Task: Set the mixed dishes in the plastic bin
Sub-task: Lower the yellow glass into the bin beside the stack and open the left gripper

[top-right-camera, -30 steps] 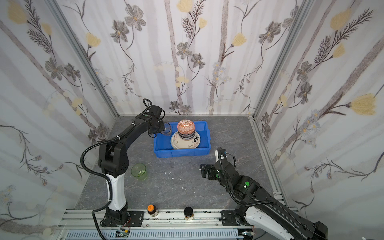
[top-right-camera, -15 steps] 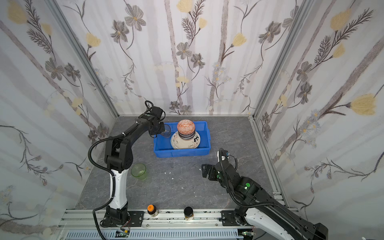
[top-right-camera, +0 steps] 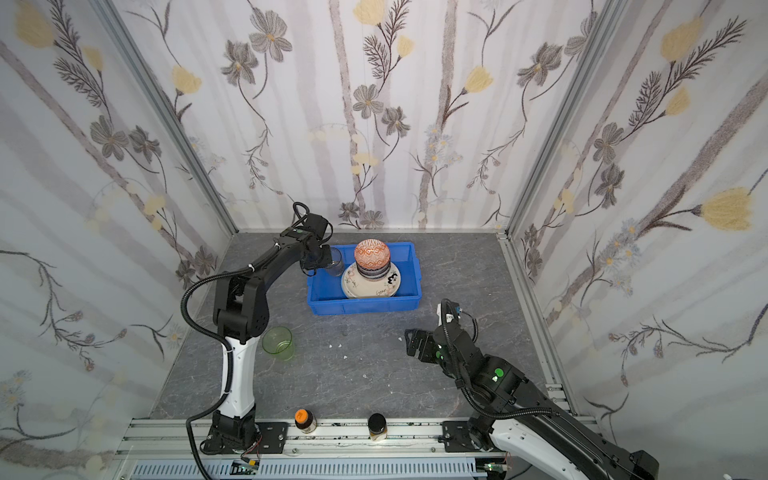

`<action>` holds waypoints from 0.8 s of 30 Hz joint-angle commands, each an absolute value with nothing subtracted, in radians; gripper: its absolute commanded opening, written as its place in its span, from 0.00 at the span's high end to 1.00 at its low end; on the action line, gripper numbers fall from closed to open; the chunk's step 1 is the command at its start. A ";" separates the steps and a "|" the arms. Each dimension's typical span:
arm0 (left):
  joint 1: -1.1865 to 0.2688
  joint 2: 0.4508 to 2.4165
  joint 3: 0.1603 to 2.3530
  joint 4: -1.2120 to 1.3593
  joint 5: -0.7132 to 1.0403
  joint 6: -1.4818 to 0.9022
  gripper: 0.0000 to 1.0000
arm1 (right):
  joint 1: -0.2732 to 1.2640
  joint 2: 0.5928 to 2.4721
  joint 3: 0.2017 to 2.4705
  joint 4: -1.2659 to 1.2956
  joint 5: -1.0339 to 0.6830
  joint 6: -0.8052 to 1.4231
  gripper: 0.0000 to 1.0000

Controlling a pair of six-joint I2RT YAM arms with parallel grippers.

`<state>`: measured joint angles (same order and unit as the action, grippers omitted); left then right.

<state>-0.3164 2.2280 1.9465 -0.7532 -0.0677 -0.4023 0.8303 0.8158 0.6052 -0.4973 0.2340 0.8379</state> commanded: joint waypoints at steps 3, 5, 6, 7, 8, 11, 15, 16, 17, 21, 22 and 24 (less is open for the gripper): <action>-0.316 2.223 1.956 -0.763 -0.075 -0.402 0.70 | 0.833 0.798 0.598 -0.491 0.242 0.868 0.01; -0.317 2.211 1.956 -0.763 -0.075 -0.403 0.66 | 0.832 0.806 0.609 -0.505 0.243 0.867 0.01; -0.317 2.205 1.957 -0.762 -0.075 -0.403 0.64 | 0.832 0.812 0.616 -0.511 0.244 0.864 0.01; -0.317 2.197 1.959 -0.763 -0.075 -0.403 0.60 | 0.832 0.820 0.623 -0.517 0.244 0.861 0.01; -0.317 2.188 1.959 -0.762 -0.074 -0.403 0.57 | 0.832 0.828 0.629 -0.521 0.242 0.856 0.01; -0.318 2.161 1.957 -0.762 -0.071 -0.405 0.46 | 0.833 0.849 0.642 -0.519 0.238 0.849 0.01; -0.319 2.130 1.957 -0.764 -0.063 -0.405 0.30 | 0.837 0.864 0.650 -0.505 0.230 0.844 0.01; -0.319 2.121 1.957 -0.764 -0.060 -0.406 0.26 | 0.839 0.868 0.655 -0.503 0.231 0.844 0.01; -0.321 2.110 1.955 -0.765 -0.057 -0.407 0.24 | 0.841 0.872 0.660 -0.505 0.233 0.842 0.01; -0.328 2.056 1.937 -0.765 -0.056 -0.411 0.14 | 0.847 0.903 0.696 -0.528 0.244 0.828 0.01; -0.328 2.034 1.928 -0.765 -0.054 -0.412 0.11 | 0.849 0.914 0.708 -0.534 0.245 0.820 0.02; -0.329 1.997 1.910 -0.765 -0.053 -0.418 0.02 | 0.856 0.938 0.733 -0.541 0.252 0.801 0.04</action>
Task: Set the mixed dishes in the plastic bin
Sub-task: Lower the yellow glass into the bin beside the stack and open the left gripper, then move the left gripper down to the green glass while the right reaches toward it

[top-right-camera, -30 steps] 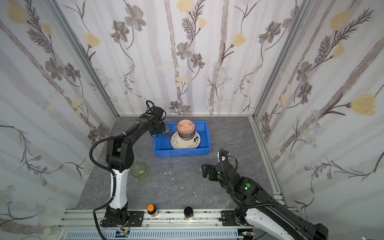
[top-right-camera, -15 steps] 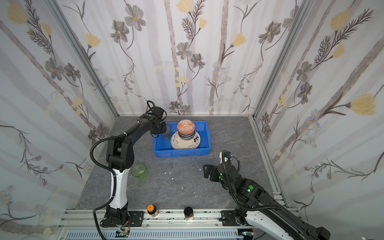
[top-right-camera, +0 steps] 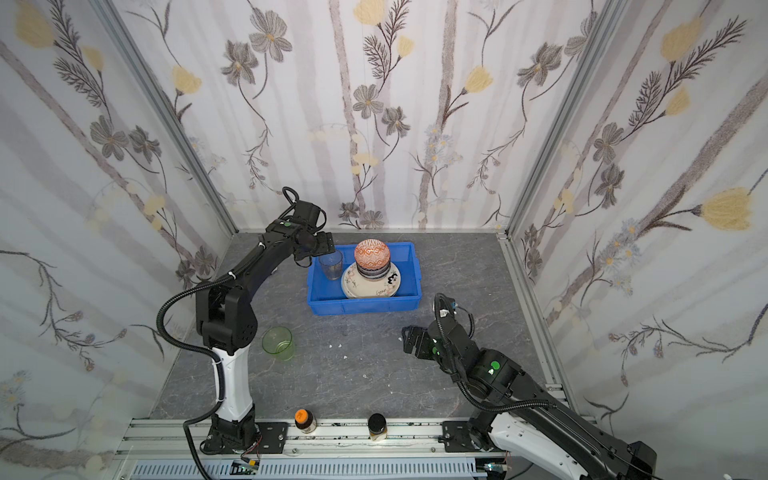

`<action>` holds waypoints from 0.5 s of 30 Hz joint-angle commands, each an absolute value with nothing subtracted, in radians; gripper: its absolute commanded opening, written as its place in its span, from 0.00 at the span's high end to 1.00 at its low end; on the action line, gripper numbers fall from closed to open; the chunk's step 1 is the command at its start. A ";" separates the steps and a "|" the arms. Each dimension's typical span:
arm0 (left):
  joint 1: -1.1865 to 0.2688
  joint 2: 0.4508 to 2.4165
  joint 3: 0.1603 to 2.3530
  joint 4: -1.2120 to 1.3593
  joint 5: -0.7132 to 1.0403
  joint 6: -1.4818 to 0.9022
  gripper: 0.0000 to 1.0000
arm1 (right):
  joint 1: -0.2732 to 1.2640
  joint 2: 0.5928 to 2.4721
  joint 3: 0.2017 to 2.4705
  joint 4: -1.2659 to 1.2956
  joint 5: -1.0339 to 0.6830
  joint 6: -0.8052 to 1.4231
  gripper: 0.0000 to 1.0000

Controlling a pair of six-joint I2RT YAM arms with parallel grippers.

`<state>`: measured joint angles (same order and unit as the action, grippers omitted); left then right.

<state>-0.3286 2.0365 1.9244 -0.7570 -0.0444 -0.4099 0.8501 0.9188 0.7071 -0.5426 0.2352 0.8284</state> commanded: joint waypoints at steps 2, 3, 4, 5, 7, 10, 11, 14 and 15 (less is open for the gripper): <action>-0.329 1.952 1.887 -0.765 -0.054 -0.424 0.00 | 0.862 0.961 0.746 -0.538 0.257 0.784 0.04; -0.328 1.930 1.873 -0.765 -0.056 -0.427 0.00 | 0.864 0.972 0.781 -0.535 0.258 0.774 0.04; -0.329 1.903 1.853 -0.765 -0.056 -0.431 0.00 | 0.865 0.986 0.795 -0.532 0.256 0.761 0.04; -0.326 1.880 1.829 -0.765 -0.049 -0.431 0.00 | 0.867 1.003 0.810 -0.531 0.255 0.749 0.04; -0.319 1.827 1.774 -0.766 -0.031 -0.432 0.00 | 0.872 1.037 0.838 -0.527 0.250 0.722 0.05; -0.312 1.730 1.665 -0.765 -0.052 -0.444 0.00 | 0.884 1.104 0.892 -0.519 0.236 0.675 0.05; -0.306 1.688 1.625 -0.765 -0.057 -0.452 0.00 | 0.889 1.130 0.914 -0.516 0.231 0.659 0.05; -0.295 1.575 1.514 -0.765 -0.073 -0.469 0.00 | 0.913 1.212 0.983 -0.518 0.221 0.615 0.06; -0.288 1.541 1.484 -0.765 -0.082 -0.474 0.00 | 0.921 1.238 1.007 -0.519 0.222 0.601 0.06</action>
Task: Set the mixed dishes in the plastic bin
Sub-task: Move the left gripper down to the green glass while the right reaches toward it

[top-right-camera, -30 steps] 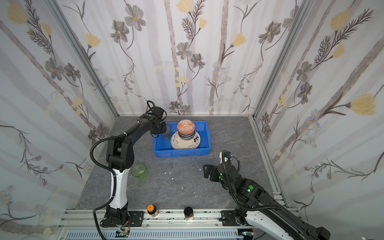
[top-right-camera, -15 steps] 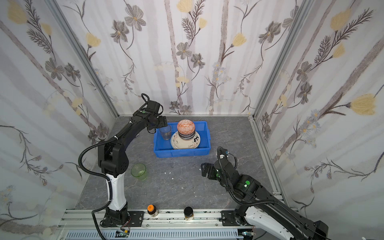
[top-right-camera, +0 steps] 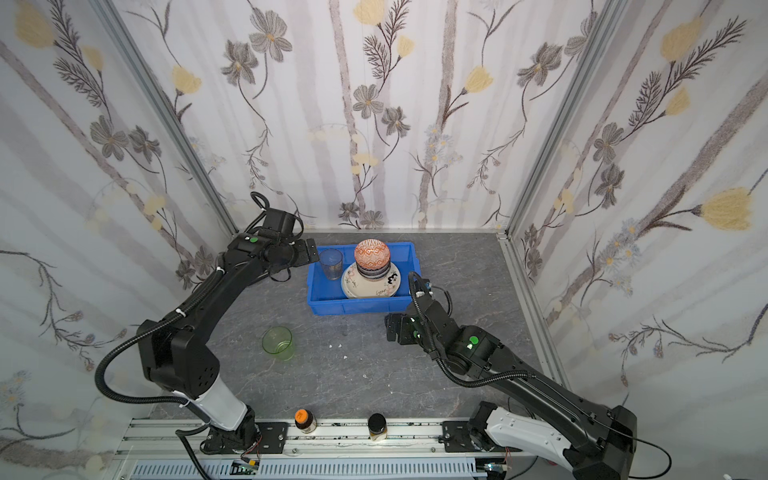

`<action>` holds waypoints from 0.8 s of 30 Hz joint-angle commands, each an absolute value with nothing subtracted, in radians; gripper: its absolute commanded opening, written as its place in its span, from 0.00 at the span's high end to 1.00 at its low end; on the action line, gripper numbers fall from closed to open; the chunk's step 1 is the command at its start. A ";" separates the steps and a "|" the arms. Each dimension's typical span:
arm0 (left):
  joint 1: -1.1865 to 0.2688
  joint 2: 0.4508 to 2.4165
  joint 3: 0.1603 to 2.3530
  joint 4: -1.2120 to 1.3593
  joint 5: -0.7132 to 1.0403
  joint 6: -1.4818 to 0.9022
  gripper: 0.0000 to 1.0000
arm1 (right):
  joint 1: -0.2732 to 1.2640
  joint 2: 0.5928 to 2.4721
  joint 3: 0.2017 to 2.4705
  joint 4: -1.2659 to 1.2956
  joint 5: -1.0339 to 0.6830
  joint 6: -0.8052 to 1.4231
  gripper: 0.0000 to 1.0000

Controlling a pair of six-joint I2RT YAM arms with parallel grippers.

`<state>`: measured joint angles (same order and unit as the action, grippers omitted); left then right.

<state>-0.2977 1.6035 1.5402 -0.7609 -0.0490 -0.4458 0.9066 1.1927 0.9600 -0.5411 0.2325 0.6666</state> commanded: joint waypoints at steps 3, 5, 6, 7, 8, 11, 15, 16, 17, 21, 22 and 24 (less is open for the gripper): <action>-0.249 1.428 1.392 -0.767 -0.071 -0.493 0.00 | 0.950 1.323 1.082 -0.516 0.209 0.562 0.07; -0.217 1.362 1.342 -0.771 -0.062 -0.500 0.00 | 0.973 1.390 1.141 -0.512 0.196 0.538 0.07; -0.204 1.336 1.324 -0.776 -0.060 -0.499 0.00 | 0.985 1.422 1.167 -0.511 0.190 0.528 0.07; -0.186 1.309 1.305 -0.783 -0.059 -0.501 0.00 | 0.998 1.457 1.198 -0.511 0.188 0.518 0.08; -0.172 1.284 1.287 -0.790 -0.059 -0.504 0.00 | 1.009 1.494 1.227 -0.511 0.182 0.507 0.08; -0.141 1.221 1.223 -0.812 -0.062 -0.510 0.00 | 1.038 1.603 1.315 -0.512 0.144 0.471 0.09; -0.116 1.129 1.141 -0.838 -0.079 -0.536 0.00 | 1.080 1.756 1.436 -0.534 0.110 0.427 0.12; -0.114 1.111 1.124 -0.843 -0.083 -0.541 0.00 | 1.087 1.783 1.462 -0.539 0.098 0.416 0.12; -0.112 1.095 1.111 -0.858 -0.087 -0.546 0.00 | 1.094 1.815 1.489 -0.542 0.082 0.404 0.13; -0.109 1.016 1.043 -0.927 -0.133 -0.592 0.00 | 1.118 1.924 1.588 -0.561 0.042 0.363 0.15; -0.109 0.990 1.025 -0.938 -0.142 -0.603 0.00 | 1.121 1.944 1.607 -0.564 0.030 0.357 0.16; -0.106 0.930 0.994 -0.962 -0.153 -0.628 0.00 | 1.130 1.988 1.643 -0.566 0.009 0.346 0.16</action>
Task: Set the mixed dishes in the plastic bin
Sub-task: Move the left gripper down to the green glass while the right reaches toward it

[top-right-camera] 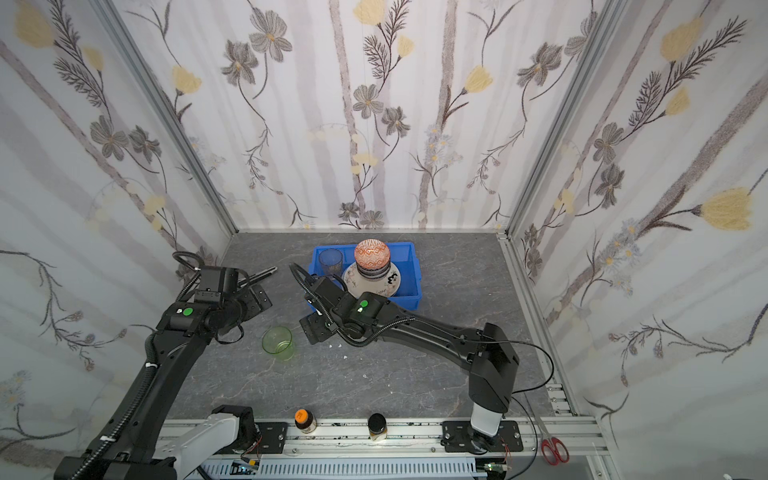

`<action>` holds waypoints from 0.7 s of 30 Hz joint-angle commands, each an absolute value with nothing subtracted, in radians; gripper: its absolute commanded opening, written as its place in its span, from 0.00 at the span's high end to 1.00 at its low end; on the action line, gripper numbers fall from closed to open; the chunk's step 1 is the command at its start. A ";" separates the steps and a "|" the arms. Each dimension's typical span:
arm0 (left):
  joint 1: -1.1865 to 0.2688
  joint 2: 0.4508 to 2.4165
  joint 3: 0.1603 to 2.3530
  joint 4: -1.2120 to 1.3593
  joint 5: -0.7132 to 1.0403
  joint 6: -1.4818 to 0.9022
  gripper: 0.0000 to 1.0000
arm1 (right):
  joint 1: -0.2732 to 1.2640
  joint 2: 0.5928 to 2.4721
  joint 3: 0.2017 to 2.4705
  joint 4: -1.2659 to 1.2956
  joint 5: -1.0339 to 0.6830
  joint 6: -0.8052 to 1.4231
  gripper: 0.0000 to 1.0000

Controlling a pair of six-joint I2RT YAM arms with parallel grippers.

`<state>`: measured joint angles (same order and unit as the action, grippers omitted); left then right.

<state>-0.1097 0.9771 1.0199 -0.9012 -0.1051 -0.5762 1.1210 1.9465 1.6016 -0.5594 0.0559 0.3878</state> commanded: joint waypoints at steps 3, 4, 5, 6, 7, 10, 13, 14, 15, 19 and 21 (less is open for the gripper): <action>-0.103 0.874 0.974 -0.999 -0.164 -0.654 0.00 | 1.139 2.038 1.687 -0.572 -0.013 0.328 0.17; -0.102 0.861 0.969 -1.012 -0.166 -0.661 0.00 | 1.140 2.049 1.696 -0.571 -0.020 0.323 0.17; -0.101 0.849 0.967 -1.023 -0.167 -0.671 0.00 | 1.143 2.059 1.705 -0.571 -0.029 0.317 0.18; -0.101 0.835 0.959 -1.029 -0.159 -0.678 0.00 | 1.143 2.069 1.712 -0.570 -0.037 0.312 0.18; -0.101 0.827 0.951 -1.029 -0.143 -0.681 0.01 | 1.144 2.075 1.716 -0.570 -0.041 0.309 0.18; -0.101 0.803 0.912 -1.029 -0.093 -0.691 0.07 | 1.142 2.084 1.720 -0.569 -0.044 0.297 0.17; -0.101 0.778 0.859 -1.029 -0.057 -0.705 0.12 | 1.142 2.089 1.723 -0.570 -0.050 0.280 0.17; -0.101 0.772 0.840 -1.028 -0.041 -0.714 0.14 | 1.140 2.091 1.724 -0.571 -0.053 0.275 0.17; -0.101 0.769 0.821 -1.025 -0.020 -0.721 0.16 | 1.139 2.094 1.724 -0.570 -0.058 0.271 0.17; -0.102 0.757 0.754 -1.016 0.008 -0.733 0.20 | 1.129 2.097 1.724 -0.569 -0.075 0.257 0.17; -0.103 0.750 0.726 -0.998 0.027 -0.740 0.23 | 1.122 2.096 1.724 -0.568 -0.080 0.250 0.17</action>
